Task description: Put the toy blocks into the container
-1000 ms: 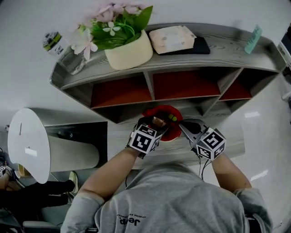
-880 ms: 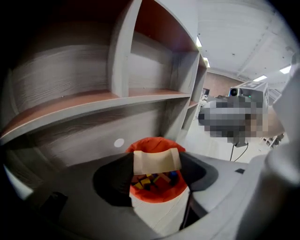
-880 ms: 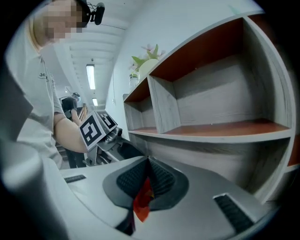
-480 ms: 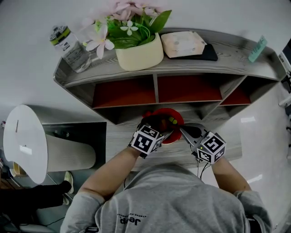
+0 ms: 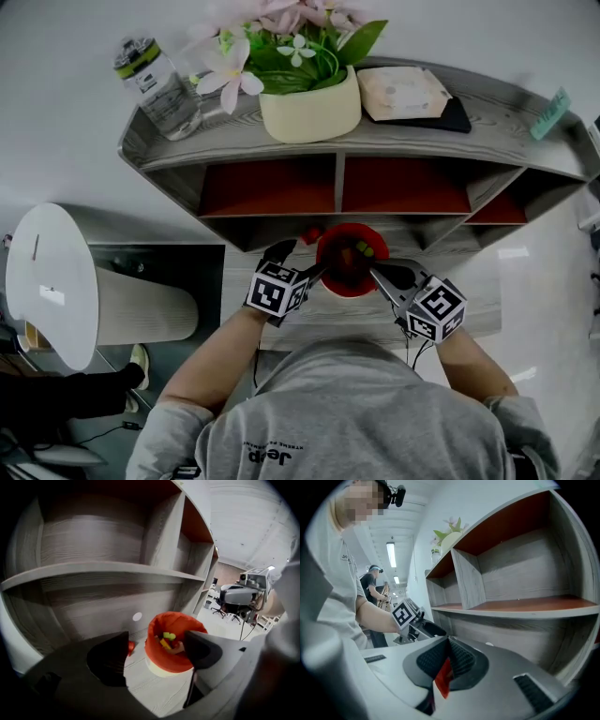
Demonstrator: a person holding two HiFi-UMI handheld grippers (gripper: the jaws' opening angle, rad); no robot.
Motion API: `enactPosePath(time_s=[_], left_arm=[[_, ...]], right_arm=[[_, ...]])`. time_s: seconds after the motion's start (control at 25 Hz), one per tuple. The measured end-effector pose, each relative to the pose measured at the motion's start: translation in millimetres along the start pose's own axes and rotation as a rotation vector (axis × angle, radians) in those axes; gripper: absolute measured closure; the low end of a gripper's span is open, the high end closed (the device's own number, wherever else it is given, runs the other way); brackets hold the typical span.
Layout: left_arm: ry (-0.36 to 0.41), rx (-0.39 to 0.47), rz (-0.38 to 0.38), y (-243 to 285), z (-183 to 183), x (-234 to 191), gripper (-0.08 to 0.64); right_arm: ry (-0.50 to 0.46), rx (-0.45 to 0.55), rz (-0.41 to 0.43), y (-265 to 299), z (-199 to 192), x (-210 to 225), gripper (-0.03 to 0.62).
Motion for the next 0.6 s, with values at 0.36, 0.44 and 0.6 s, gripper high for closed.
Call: enactPosePath(time_s=[0.36, 0.44, 0.6], left_arm=[[0.034, -0.118, -0.023, 62, -42, -68, 0.194], [0.089, -0.136, -0.013, 78, -40, -81, 0.202], [0.159, -0.195, -0.043, 117, -49, -96, 0.222]], right_arm=[[0.015, -0.065, -0.024, 27, 4, -35, 0.571], [0.034, -0.066, -0.062, 30, 7, -42, 0.571], [0.084, -0.058, -0.148, 32, 11, -58, 0.571]])
Point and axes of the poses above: the fingertips, and each gripper's own axes: y forward along the fingers, x to its right, z out of its top, the point moved 5 cm from there along -y, backward along the fingers, and after that the axes turned 9 degrees about -x, right-handed, at the moved point
